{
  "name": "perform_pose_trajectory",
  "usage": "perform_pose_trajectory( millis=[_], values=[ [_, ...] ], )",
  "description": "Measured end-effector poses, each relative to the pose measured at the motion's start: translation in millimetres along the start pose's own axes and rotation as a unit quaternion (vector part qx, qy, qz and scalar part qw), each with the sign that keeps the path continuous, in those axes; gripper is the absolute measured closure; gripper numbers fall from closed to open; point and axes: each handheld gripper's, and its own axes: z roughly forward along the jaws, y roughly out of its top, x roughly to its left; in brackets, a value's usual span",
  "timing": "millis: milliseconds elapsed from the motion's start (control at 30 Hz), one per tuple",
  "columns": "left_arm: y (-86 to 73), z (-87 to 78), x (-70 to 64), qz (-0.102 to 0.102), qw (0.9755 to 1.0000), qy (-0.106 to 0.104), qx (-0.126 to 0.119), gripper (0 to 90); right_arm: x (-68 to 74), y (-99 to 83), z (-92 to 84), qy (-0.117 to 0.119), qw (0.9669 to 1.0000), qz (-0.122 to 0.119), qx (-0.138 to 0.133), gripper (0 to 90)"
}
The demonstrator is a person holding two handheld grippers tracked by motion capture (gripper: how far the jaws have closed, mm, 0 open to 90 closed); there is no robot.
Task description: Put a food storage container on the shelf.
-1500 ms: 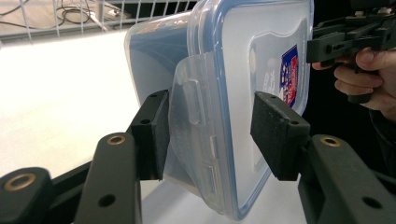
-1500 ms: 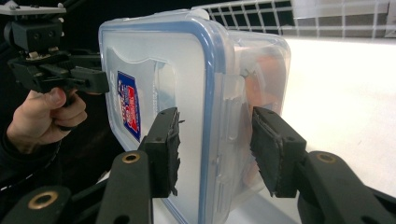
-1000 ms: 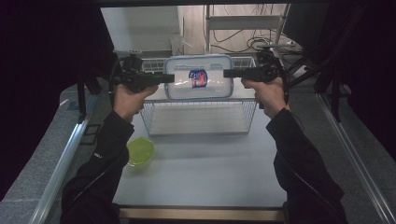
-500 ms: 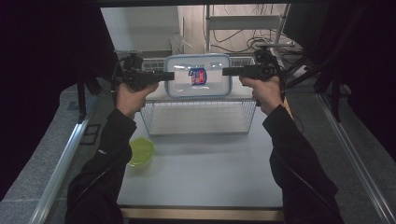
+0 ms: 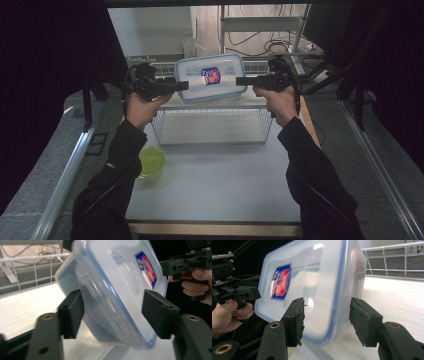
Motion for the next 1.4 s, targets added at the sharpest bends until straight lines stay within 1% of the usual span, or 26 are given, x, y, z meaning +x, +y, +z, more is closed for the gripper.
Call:
perform_pose_trajectory(
  millis=[67,133,200,300,367,400,433,467,533,633,667,700,800,833,867,900,933,967,1033,1067,1133,1167,1233,1267,1300,1400],
  values=[
    [-1.0,0.8,3.4,-0.012,0.9999,-0.007,-0.005,30.3,-0.7,-1.7,2.3,-0.002,1.0000,0.003,0.004,45.6],
    [-1.1,1.8,5.1,-0.018,0.9998,-0.008,-0.008,29.9,-1.0,-2.9,3.6,-0.003,1.0000,0.003,0.004,45.2],
    [-0.8,2.5,6.1,-0.018,0.9998,-0.006,-0.008,28.8,-1.9,-3.6,3.5,-0.001,1.0000,0.004,0.003,45.3],
    [-1.0,3.2,5.8,-0.008,0.9999,0.003,-0.013,25.7,-3.6,-4.5,3.0,0.005,0.9999,0.012,-0.004,45.2],
    [-2.1,4.7,4.5,0.010,0.9998,0.013,-0.012,22.7,-4.9,-5.4,2.7,0.010,0.9998,0.017,-0.010,43.9],
    [-2.4,5.8,4.3,0.012,0.9997,0.018,-0.010,19.8,-5.9,-5.8,2.3,0.015,0.9995,0.022,-0.017,42.7],
    [-3.0,5.3,5.4,0.012,0.9995,0.021,-0.021,16.4,-6.9,-5.9,1.7,0.018,0.9993,0.026,-0.021,41.3],
    [-3.0,5.0,5.7,0.013,0.9993,0.026,-0.022,17.9,-8.1,-5.9,1.2,0.020,0.9993,0.028,-0.018,43.4],
    [-3.3,3.6,7.1,0.019,0.9991,0.032,-0.023,17.0,-8.7,-7.1,0.2,0.014,0.9996,0.018,-0.017,43.4],
    [-4.6,0.0,5.6,0.024,0.9986,0.040,-0.026,16.3,-9.9,-9.3,-0.5,0.014,0.9996,0.012,-0.021,43.2],
    [-5.2,-3.2,3.6,0.029,0.9983,0.044,-0.027,16.4,-10.1,-9.8,-1.0,0.013,0.9996,0.010,-0.022,43.4],
    [-6.0,-7.4,0.7,0.040,0.9977,0.046,-0.031,17.0,-10.4,-10.3,-2.2,0.012,0.9996,0.005,-0.025,44.5],
    [-9.7,-17.0,-8.7,0.059,0.9960,0.053,-0.040,25.2,-8.5,-11.4,-5.9,0.001,0.9995,-0.013,-0.029,48.9],
    [-12.2,-20.8,-13.3,0.068,0.9953,0.054,-0.043,30.7,-7.0,-11.9,-7.2,-0.002,0.9993,-0.022,-0.029,51.7],
    [-13.8,-22.9,-16.1,0.072,0.9949,0.055,-0.044,34.8,-4.9,-12.6,-9.1,-0.013,0.9989,-0.036,-0.027,53.4],
    [-16.1,-25.3,-19.6,0.076,0.9946,0.055,-0.045,38.5,-3.5,-13.2,-10.2,-0.019,0.9985,-0.043,-0.027,55.6],
    [-18.6,-27.2,-22.7,0.079,0.9945,0.054,-0.043,44.4,-1.9,-14.4,-11.7,-0.026,0.9979,-0.052,-0.029,60.3],
    [-21.3,-28.1,-25.6,0.080,0.9947,0.050,-0.040,49.0,-0.1,-15.9,-13.4,-0.031,0.9973,-0.060,-0.030,64.4],
    [-27.1,-26.9,-30.3,0.081,0.9956,0.040,-0.023,59.9,3.3,-19.8,-15.5,-0.040,0.9960,-0.074,-0.029,73.6],
    [-29.0,-25.7,-31.4,0.083,0.9956,0.040,-0.016,67.5,5.0,-22.8,-16.2,-0.037,0.9953,-0.085,-0.029,78.0],
    [-33.0,-20.9,-32.7,0.083,0.9960,0.033,-0.001,76.7,7.8,-26.7,-16.2,-0.034,0.9945,-0.095,-0.027,83.2],
    [-35.3,-16.0,-32.9,0.082,0.9962,0.030,0.006,78.9,8.9,-28.1,-15.5,-0.032,0.9943,-0.099,-0.025,84.5],
    [-37.3,-7.8,-32.6,0.086,0.9953,0.042,0.016,81.9,12.0,-31.5,-11.2,-0.027,0.9936,-0.109,-0.015,86.2],
    [-37.5,-4.0,-31.8,0.087,0.9950,0.047,0.019,82.4,13.4,-32.4,-8.8,-0.028,0.9931,-0.113,-0.010,86.6],
    [-37.2,-1.0,-30.6,0.089,0.9948,0.046,0.019,83.2,14.7,-32.9,-6.1,-0.031,0.9926,-0.117,-0.006,86.8],
    [-35.2,5.4,-29.1,0.090,0.9938,0.062,0.020,83.7,17.1,-32.6,0.5,-0.037,0.9913,-0.127,0.001,86.9]
  ],
)
